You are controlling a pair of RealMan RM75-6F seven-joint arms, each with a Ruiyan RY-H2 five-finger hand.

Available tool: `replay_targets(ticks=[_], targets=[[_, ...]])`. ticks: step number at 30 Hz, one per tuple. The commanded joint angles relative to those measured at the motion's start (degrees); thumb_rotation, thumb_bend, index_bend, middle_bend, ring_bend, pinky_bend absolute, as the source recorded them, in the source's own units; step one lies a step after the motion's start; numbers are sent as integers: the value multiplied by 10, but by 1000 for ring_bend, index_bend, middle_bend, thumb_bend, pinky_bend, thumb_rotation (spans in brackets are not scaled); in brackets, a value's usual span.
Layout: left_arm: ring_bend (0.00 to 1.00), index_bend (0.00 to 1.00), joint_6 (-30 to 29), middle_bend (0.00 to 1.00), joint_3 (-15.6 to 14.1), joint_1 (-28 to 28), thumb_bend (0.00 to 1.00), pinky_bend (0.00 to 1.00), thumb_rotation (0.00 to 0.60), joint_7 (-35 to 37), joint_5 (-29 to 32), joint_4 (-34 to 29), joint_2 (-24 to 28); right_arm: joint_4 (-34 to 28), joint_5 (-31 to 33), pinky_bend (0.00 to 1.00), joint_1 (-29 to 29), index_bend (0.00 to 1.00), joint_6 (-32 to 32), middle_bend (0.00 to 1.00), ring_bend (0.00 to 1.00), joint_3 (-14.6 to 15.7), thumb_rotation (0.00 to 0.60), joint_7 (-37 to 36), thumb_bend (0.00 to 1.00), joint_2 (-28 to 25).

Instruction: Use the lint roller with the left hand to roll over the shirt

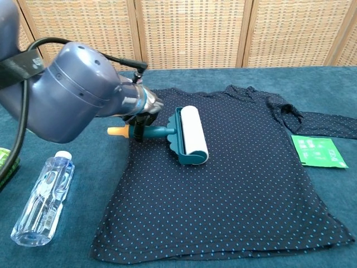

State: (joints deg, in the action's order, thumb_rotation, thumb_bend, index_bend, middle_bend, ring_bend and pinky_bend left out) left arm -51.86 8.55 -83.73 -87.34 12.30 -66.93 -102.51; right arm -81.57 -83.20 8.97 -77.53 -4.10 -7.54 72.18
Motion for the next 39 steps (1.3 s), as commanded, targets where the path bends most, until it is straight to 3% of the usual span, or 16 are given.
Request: replay_targets(ticks=[1, 9, 22, 25, 31, 34, 36, 39], targets=[[641, 873, -2, 742, -12, 21, 972, 639, 600, 10, -9, -19, 22, -3, -5, 0, 0, 0, -3, 0, 0, 3, 600, 6, 31, 1], [641, 874, -4, 742, -40, 71, 968, 638, 600, 47, -40, -56, 80, -13, -20, 0, -2, 0, -14, 0, 0, 9, 600, 20, 31, 2], [615, 829, 17, 680, -64, 150, 915, 573, 600, 195, -219, -112, 160, -22, -31, 0, -6, 0, -26, 0, 0, 13, 600, 40, 31, 5], [559, 786, 10, 622, -75, 160, 844, 520, 600, 213, -252, -116, 167, -22, -31, 0, -6, 0, -27, 0, 0, 13, 600, 42, 30, 5], [413, 537, 0, 433, -92, 177, 599, 429, 600, 236, -287, -125, 177, -22, -32, 0, -6, 0, -28, 0, 0, 14, 600, 46, 31, 6], [257, 343, 1, 257, -101, 188, 484, 300, 600, 249, -293, -131, 184, -23, -33, 0, -6, 0, -29, 0, 0, 14, 600, 49, 31, 7], [98, 218, 2, 79, -105, 192, 415, 184, 600, 253, -295, -133, 188, -23, -34, 0, -6, 0, -30, 0, 0, 15, 600, 50, 30, 7], [6, 141, 0, 0, -108, 202, 357, 70, 600, 270, -309, -130, 191, -24, -37, 0, -7, 0, -32, 0, 0, 16, 600, 53, 31, 8]])
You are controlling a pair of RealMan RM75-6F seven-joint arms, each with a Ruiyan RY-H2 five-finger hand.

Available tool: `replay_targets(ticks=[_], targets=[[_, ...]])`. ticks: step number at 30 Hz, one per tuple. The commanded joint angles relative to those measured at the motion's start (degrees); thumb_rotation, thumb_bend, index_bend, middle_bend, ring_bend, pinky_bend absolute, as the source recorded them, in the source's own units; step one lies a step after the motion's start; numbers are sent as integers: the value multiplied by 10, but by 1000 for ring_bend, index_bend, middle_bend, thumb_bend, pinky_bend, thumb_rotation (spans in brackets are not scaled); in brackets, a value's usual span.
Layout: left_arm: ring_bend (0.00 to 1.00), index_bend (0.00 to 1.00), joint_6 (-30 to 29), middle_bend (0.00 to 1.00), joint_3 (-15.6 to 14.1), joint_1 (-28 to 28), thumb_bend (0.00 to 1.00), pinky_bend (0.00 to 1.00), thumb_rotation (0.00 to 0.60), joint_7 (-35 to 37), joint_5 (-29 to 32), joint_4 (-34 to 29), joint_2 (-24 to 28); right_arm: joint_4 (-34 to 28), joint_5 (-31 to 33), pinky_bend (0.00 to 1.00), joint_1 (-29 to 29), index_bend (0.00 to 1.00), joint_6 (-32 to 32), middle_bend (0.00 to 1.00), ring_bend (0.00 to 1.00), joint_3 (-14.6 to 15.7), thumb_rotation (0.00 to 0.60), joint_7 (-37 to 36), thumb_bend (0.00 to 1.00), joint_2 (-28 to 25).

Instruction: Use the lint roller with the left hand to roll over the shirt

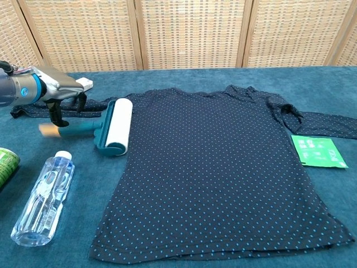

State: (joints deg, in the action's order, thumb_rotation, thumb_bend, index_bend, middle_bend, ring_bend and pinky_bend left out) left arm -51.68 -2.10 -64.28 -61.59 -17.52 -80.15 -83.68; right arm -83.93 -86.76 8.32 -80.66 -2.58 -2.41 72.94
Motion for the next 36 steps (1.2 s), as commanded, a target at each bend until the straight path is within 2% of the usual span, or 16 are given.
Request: replay_targets(ticks=[1, 3, 7, 9, 10, 13, 17, 19, 21, 24, 31, 36], targets=[[0, 97, -3, 0, 0, 12, 334, 32, 600, 23, -18, 3, 4, -1, -3, 0, 0, 0, -1, 0, 0, 1, 600, 3, 31, 1], [0, 42, -8, 0, 7, 26, 304, 0, 600, 58, -48, 0, 9, -2, -5, 0, 0, 0, -2, 0, 0, 3, 600, 5, 31, 1], [0, 13, -22, 0, 19, 49, 302, 0, 600, 114, -101, -9, 19, -2, -5, 0, 0, 0, -2, 0, 0, 3, 600, 6, 31, 1], [0, 11, -45, 0, 31, 75, 298, 0, 600, 176, -155, -28, 29, -1, -2, 0, -1, 0, -1, 0, 0, 2, 600, 5, 31, 1], [0, 9, -69, 0, 36, 96, 297, 0, 600, 218, -193, -49, 37, -1, -1, 0, -1, 0, -2, 0, 0, 1, 600, 4, 30, 1], [0, 2, -174, 0, 15, 168, 292, 0, 600, 315, -336, -93, 55, 1, 0, 0, -2, 0, -7, 0, 0, -2, 600, -2, 30, 0], [0, 0, -285, 0, -16, 250, 275, 0, 600, 386, -434, -99, 49, 0, 1, 0, -5, 0, -16, 0, 0, -6, 600, -7, 31, -3], [0, 0, -318, 0, -29, 283, 229, 0, 600, 407, -460, -98, 44, -3, -1, 0, -7, 0, -23, 0, 0, -8, 600, -7, 31, -5], [0, 0, -350, 0, -39, 313, 104, 0, 600, 420, -482, -94, 39, -4, -4, 0, -9, 0, -31, 0, 0, -10, 600, -9, 31, -6], [0, 0, -390, 0, -53, 355, 5, 0, 600, 428, -512, -92, 37, -7, -7, 0, -12, 0, -42, 0, 0, -12, 600, -9, 30, -9], [0, 0, -451, 0, -85, 435, 0, 0, 600, 424, -573, -102, 58, -8, -21, 0, -19, 0, -71, 0, 0, -16, 600, -7, 31, -10], [0, 0, -459, 0, -89, 464, 0, 0, 600, 423, -594, -100, 65, -11, -25, 0, -20, 0, -75, 0, 0, -15, 600, -5, 31, -11]])
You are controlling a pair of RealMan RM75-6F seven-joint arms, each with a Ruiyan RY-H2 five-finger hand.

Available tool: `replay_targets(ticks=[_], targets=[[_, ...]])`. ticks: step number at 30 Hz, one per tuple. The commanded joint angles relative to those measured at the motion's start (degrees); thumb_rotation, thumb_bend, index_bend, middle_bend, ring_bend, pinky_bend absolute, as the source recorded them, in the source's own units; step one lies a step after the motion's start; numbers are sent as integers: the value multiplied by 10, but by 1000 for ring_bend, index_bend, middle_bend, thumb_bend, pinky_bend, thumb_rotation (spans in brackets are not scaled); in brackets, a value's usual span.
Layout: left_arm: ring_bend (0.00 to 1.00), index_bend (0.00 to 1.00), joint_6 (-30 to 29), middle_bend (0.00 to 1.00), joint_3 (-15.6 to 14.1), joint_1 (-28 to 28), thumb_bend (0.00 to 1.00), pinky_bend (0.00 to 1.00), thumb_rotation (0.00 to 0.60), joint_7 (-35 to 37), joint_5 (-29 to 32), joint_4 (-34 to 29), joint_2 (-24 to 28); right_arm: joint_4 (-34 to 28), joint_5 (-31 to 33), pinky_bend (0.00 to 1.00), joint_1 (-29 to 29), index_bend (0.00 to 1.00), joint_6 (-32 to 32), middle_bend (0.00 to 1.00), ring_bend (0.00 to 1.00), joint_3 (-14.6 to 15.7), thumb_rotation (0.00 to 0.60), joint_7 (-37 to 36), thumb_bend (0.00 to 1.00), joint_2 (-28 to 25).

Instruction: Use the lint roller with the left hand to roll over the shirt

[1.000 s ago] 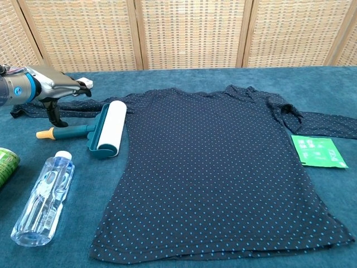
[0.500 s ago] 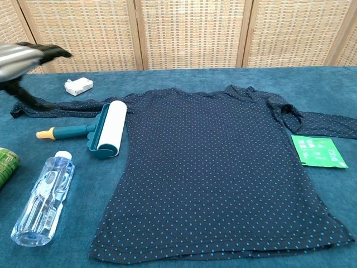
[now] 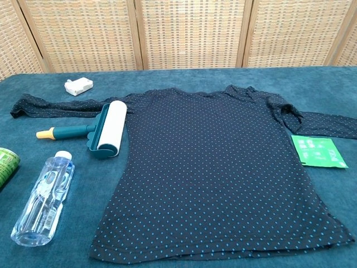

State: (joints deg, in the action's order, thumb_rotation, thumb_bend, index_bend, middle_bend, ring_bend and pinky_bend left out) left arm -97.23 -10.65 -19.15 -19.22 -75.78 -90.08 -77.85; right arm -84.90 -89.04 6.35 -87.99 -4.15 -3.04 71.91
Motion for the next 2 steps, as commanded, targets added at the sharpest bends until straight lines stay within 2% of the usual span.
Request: replay_targets(ticks=[1, 2], targets=[[0, 0, -3, 0, -1, 17, 0, 0, 600, -1, -16, 0, 9, -2, -5, 0, 0, 0, -3, 0, 0, 1, 600, 3, 31, -1], [0, 0, -1, 0, 0, 20, 0, 0, 600, -2, -20, 1, 11, -2, -7, 0, 0, 0, -3, 0, 0, 2, 600, 5, 31, 0]])
